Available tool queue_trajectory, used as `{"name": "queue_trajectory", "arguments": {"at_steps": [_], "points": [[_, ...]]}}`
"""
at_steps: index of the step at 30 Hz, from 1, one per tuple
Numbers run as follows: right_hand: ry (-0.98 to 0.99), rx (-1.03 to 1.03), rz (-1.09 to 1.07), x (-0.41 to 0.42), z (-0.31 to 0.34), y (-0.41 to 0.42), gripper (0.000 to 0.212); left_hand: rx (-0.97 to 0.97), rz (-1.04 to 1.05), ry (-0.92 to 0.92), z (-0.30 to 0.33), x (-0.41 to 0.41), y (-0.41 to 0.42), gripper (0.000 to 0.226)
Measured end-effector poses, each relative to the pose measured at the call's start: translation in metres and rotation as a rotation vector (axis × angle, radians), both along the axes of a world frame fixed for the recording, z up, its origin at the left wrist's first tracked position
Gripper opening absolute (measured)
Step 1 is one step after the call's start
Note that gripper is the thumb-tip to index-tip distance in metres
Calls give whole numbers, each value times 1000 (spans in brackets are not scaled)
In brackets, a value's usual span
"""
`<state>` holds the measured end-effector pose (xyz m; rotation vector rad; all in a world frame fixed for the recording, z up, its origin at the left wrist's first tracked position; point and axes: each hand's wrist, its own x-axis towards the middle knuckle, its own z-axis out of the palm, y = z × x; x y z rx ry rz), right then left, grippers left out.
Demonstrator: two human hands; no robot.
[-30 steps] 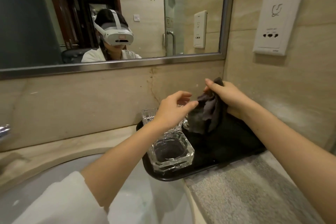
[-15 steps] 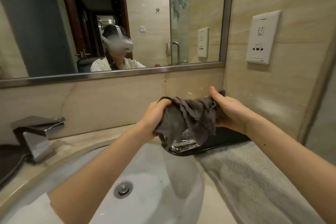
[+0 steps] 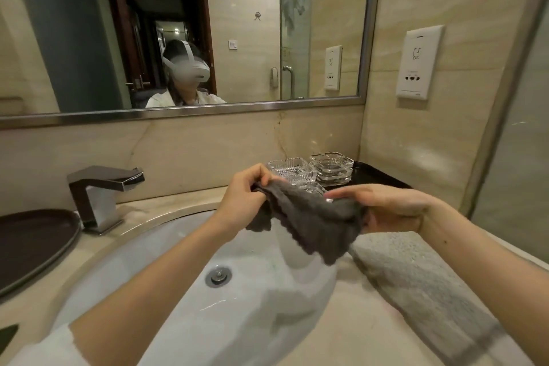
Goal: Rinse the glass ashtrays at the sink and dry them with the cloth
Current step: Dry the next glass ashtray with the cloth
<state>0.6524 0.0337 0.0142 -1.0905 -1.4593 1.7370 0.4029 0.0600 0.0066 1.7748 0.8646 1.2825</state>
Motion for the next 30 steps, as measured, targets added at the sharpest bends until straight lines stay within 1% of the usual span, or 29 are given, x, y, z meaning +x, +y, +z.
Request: {"name": "queue_trajectory", "arguments": {"at_steps": [1,2,3,4,6,9,12,14,15,16,18,19,21,22,24,25,26,27,28,29,30], "points": [[-32,-27,50,-5,-5,-1,112,4,-9,-30,-1,0,-2,44],[-72,-51,81,-13,-11,-1,117,10,-21,-45,-1,1,-5,45],[-107,-79,88,-23,-16,0,116,20,-32,-48,-2,2,-7,45],[-132,-108,77,-34,-20,0,110,25,-50,-46,-2,2,-10,46],[-137,-149,56,-57,-25,-3,86,13,-74,-24,-3,3,-17,45],[-81,-144,73,-82,-33,-10,62,-14,-51,-5,-5,-4,-19,43],[98,-44,-37,-90,-37,-11,33,-88,73,46,-9,-16,-14,34],[149,10,-140,-92,-35,-9,21,-194,202,118,-14,-23,-11,23],[168,17,-205,-94,-33,-9,18,-279,230,133,-17,-25,-12,20],[199,8,-266,-95,-32,-8,17,-386,208,105,-19,-26,-14,20],[278,-22,-289,-98,-27,-7,22,-589,103,-59,-23,-27,-18,23],[306,-22,-267,-99,-24,-9,25,-660,63,-143,-23,-26,-20,23],[330,18,-261,-103,-20,-12,30,-752,32,-239,-23,-27,-19,25],[328,41,-297,-104,-19,-12,40,-778,28,-251,-24,-29,-17,26],[319,89,-409,-103,-19,-11,70,-820,6,-262,-24,-33,-14,24],[320,110,-451,-101,-19,-10,80,-847,-12,-277,-25,-35,-12,21],[313,132,-475,-99,-20,-10,83,-866,-36,-279,-25,-36,-10,20],[289,155,-493,-97,-19,-10,78,-876,-68,-282,-25,-36,-10,20],[251,177,-500,-94,-19,-12,69,-865,-102,-267,-23,-35,-12,21],[219,196,-500,-92,-18,-14,60,-824,-120,-224,-22,-31,-14,21],[197,209,-494,-89,-18,-15,53,-741,-124,-142,-22,-27,-15,20]]}}
